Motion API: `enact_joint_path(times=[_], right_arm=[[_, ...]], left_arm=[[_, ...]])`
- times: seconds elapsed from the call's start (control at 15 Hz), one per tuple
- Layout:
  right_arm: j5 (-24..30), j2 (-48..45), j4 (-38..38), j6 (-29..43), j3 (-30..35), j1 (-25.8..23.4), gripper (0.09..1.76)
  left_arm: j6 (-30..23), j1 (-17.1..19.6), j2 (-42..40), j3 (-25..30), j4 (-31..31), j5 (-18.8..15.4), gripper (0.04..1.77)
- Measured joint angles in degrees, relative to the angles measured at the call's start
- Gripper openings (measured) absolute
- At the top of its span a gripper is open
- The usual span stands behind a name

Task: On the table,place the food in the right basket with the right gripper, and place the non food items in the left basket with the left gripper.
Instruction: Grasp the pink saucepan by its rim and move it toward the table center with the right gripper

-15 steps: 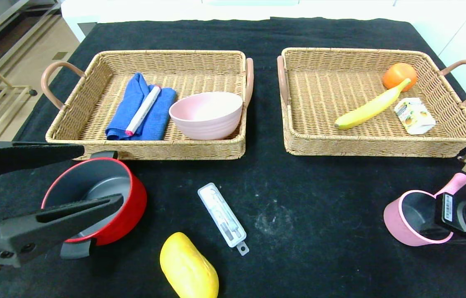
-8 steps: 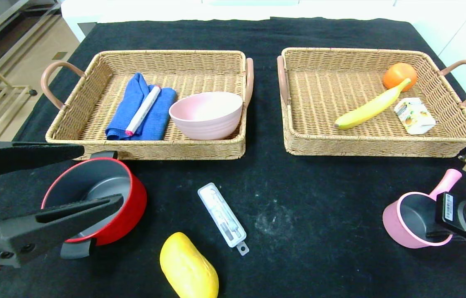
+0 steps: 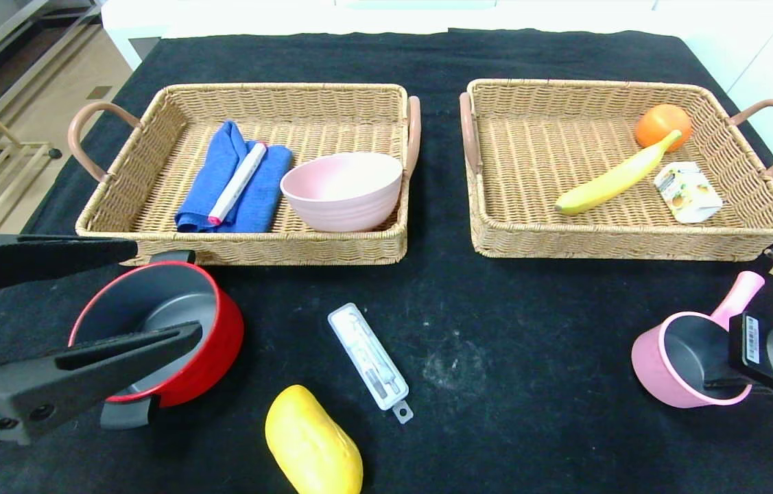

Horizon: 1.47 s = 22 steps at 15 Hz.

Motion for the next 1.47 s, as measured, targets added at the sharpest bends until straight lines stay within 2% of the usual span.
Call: enact_joint_path(times=[0.27,0.53,1.13,1.47], right_arm=[[0.11,-0.41,-0.45,-0.41,-2.07,3.56,0.18],[0.11,-0.15,-0.45,-0.96,-5.11,9.48,0.18],[0.07,4.27,1.95,-11.69,-11.85,23.14,0.18],[-0.04,8.57,3.72,-16.29,-15.21,28.17,0.18]], left_arm=[[0.00,0.02,-0.11,-0.02,0.10,0.00,1.72],[0.00,0.00,-0.11,-0.02,0.10,0.00,1.72],[-0.02,-1.02,-0.09,0.16,0.22,0.00,1.72],[-0.07,-1.57,0.09,0.52,0.10,-0.05,1.72]])
